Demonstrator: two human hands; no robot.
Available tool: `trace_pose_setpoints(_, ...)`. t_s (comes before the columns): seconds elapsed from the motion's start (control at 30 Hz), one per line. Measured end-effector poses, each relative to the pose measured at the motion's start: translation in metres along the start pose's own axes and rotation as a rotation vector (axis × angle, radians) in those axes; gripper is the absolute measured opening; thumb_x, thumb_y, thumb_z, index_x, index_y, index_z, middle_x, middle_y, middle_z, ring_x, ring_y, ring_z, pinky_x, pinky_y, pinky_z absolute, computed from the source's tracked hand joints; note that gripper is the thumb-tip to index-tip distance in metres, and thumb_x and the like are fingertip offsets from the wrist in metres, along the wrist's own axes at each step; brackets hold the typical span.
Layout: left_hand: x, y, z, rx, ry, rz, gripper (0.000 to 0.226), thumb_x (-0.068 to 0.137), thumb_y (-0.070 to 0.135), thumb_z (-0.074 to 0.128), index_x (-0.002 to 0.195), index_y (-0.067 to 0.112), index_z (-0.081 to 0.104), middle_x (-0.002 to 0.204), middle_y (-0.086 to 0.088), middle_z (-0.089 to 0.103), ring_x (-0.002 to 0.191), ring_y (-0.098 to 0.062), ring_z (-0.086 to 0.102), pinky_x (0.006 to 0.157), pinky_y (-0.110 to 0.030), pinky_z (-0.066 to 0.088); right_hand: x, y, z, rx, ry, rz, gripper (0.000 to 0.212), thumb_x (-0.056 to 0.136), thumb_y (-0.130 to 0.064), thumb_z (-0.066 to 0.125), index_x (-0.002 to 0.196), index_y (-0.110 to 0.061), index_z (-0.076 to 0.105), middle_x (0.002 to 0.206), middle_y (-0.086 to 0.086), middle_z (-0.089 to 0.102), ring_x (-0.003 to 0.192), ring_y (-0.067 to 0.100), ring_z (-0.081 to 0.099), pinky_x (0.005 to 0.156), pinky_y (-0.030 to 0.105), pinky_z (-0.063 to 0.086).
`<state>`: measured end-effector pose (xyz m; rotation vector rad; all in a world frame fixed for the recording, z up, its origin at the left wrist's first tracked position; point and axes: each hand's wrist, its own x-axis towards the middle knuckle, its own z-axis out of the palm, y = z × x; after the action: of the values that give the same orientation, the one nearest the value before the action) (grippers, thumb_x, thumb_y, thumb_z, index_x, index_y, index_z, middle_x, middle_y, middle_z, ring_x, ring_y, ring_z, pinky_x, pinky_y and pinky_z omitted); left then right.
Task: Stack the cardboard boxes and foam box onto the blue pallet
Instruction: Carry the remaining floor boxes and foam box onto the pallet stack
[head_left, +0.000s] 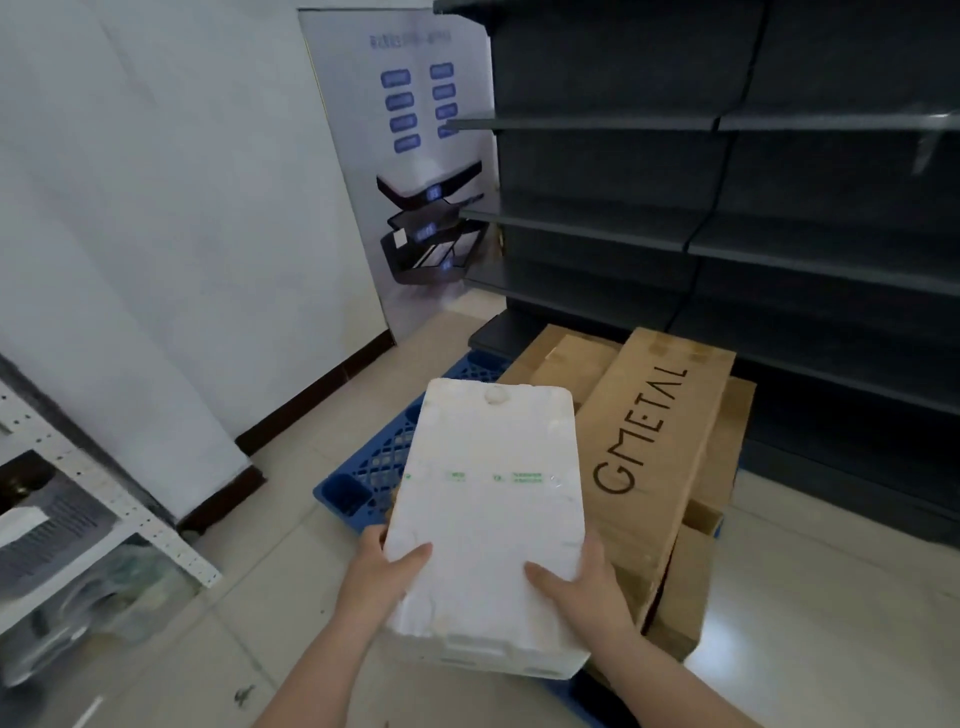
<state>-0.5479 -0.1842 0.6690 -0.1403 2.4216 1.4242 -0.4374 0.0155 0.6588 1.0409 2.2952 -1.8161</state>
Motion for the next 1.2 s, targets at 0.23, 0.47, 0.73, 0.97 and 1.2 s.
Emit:
trace_pose_setpoints(0.23, 0.139, 0.015, -0.009, 0.065, -0.052, -0.008, 0.036, 0.081, 0.030, 0.068, 0.107, 0.023, 0.045, 0.095, 0.009, 0.061, 0.084, -0.010, 0.061, 0.064, -0.029, 0.048, 0.114, -0.044, 0.055, -0.070, -0.024, 0.085, 0.098, 0.083, -0.050, 0.060, 0.147, -0.032, -0.013, 0.145, 0.005, 0.034, 0.122, 0.027, 0.046, 0.098, 0.037, 0.043)
trace_pose_setpoints(0.47, 0.245, 0.033, 0.001, 0.120, -0.201, -0.040, 0.034, 0.080, 0.029, 0.069, 0.105, 0.021, 0.047, 0.094, 0.007, 0.061, 0.080, -0.008, 0.059, 0.058, -0.025, 0.044, 0.186, -0.073, 0.081, -0.059, 0.049, 0.259, 0.100, 0.085, -0.047, 0.059, 0.146, -0.030, -0.018, 0.142, 0.007, 0.039, 0.120, 0.028, 0.049, 0.099, 0.036, 0.043)
trace_pose_setpoints(0.73, 0.378, 0.044, 0.034, 0.211, -0.458, -0.068, 0.042, 0.083, 0.033, 0.066, 0.116, 0.017, 0.045, 0.099, 0.006, 0.058, 0.090, -0.016, 0.057, 0.074, -0.031, 0.045, 0.260, -0.094, 0.120, -0.128, 0.245, 0.369, 0.100, 0.083, -0.050, 0.059, 0.146, -0.034, -0.017, 0.150, 0.007, 0.021, 0.128, 0.027, 0.043, 0.096, 0.037, 0.044)
trace_pose_setpoints(0.97, 0.485, 0.016, 0.096, 0.711, -0.783, -0.020, 0.082, 0.087, 0.050, 0.053, 0.150, 0.022, 0.010, 0.152, 0.003, 0.030, 0.132, -0.020, 0.042, 0.102, -0.031, 0.039, 0.351, -0.053, 0.172, -0.388, 0.332, 0.436, 0.088, 0.089, -0.047, 0.050, 0.144, -0.039, -0.019, 0.158, 0.000, -0.015, 0.146, 0.025, 0.007, 0.111, 0.036, 0.034)
trace_pose_setpoints(1.2, 0.510, -0.090, 0.149, 0.993, -1.035, 0.224, 0.101, 0.087, 0.039, 0.060, 0.147, 0.029, -0.020, 0.158, 0.005, -0.016, 0.143, -0.016, 0.023, 0.110, -0.029, 0.034, 0.404, 0.052, 0.235, -0.699, -0.088, 0.524, 0.080, 0.094, -0.044, 0.043, 0.147, -0.032, -0.017, 0.154, 0.001, -0.029, 0.143, 0.022, -0.023, 0.117, 0.044, -0.004)
